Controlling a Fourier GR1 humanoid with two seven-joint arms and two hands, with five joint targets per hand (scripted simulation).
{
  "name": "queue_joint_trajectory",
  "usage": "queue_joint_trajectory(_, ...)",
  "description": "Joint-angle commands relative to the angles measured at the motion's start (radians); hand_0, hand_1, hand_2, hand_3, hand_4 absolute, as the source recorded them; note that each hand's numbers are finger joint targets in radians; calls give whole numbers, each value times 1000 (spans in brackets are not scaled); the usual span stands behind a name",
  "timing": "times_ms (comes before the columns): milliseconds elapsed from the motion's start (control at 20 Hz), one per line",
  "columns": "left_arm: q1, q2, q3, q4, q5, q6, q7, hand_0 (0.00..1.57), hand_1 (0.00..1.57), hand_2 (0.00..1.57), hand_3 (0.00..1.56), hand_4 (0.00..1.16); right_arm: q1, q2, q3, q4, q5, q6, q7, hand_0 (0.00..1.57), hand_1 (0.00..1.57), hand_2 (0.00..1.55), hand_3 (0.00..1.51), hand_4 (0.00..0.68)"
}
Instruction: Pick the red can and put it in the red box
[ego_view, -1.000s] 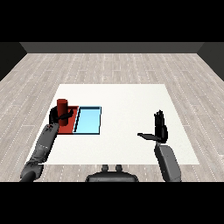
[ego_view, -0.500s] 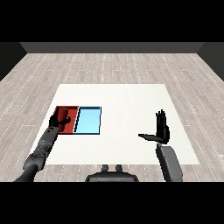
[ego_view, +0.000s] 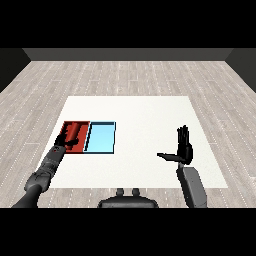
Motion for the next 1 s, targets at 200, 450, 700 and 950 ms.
queue_joint_trajectory(200,-86,6,-55,82,-67,-65,172,0,0,0,0,0,-44,14,-13,19,-20,17,3,0,0,0,0,0)
queue_joint_trajectory(450,-23,27,71,-20,57,15,-10,0,0,0,0,0,2,12,-12,5,-17,43,-37,0,0,0,0,0)
queue_joint_trajectory(700,-14,-24,268,-212,259,10,-320,0,0,0,0,0,10,-7,-7,-22,-28,71,-26,0,0,0,0,0)
queue_joint_trajectory(950,2,-128,293,-407,329,-125,-562,0,0,0,0,0,59,5,26,-59,-18,85,-39,0,0,0,0,0)
